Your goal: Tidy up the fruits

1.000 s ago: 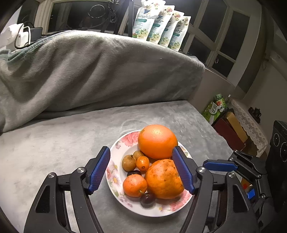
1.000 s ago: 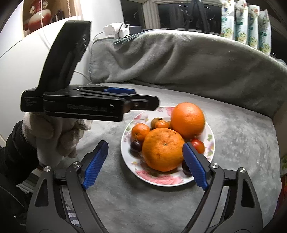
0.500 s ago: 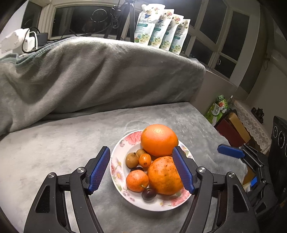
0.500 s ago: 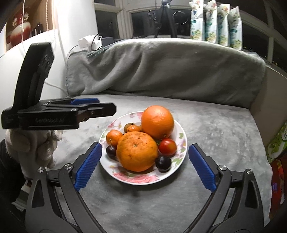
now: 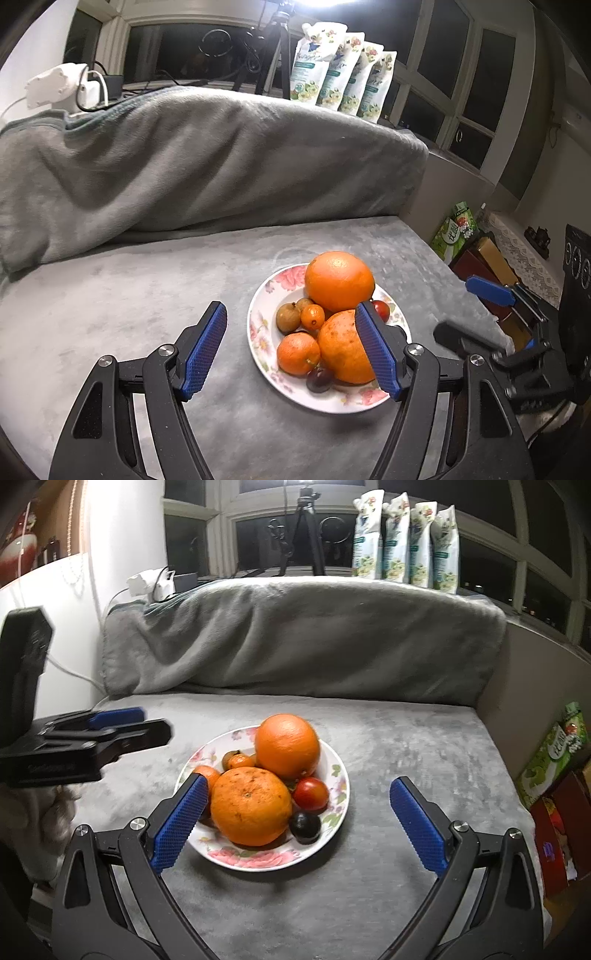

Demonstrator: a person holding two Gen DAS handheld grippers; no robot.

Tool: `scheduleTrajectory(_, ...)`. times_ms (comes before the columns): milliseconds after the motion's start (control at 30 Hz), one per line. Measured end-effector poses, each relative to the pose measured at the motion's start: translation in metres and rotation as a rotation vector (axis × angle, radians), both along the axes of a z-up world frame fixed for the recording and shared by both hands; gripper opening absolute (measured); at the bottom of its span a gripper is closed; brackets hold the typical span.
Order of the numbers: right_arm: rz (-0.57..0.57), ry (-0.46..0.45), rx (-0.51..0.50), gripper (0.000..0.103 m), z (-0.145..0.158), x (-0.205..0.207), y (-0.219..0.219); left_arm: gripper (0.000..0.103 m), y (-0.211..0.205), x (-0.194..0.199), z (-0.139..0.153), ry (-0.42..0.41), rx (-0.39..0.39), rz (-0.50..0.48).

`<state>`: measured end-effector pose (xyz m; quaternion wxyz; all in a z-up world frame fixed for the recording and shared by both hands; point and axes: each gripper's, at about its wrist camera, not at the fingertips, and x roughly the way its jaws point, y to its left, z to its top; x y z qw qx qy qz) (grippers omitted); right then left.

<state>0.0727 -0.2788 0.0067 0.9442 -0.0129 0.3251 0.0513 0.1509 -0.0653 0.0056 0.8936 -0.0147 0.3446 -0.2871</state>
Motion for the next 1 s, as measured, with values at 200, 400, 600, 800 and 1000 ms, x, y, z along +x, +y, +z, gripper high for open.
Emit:
scheduleTrajectory(200,-0.075,-0.033,-0.018,0.101,0.005,-0.002,-0.004,0.072,0.009,-0.018,0.004,-0.038,0.010,0.027)
scheduleTrajectory(400,-0.102,-0.043,0.003,0.101,0.008,-0.003,-0.007,0.072,0.011,-0.031,0.008,-0.058,0.017,0.029)
scheduleTrajectory(600,-0.111,-0.056,0.014,0.101,0.012,-0.004,-0.008,0.072,0.013,-0.039,0.012,-0.070,0.010,0.030)
scheduleTrajectory(800,-0.115,-0.071,0.017,0.101,0.017,-0.007,-0.008,0.072,0.012,-0.044,0.017,-0.084,0.021,0.031)
scheduleTrajectory(1000,-0.119,-0.084,0.025,0.101,0.020,-0.010,-0.009,0.072,0.014,-0.052,0.017,-0.085,0.023,0.040)
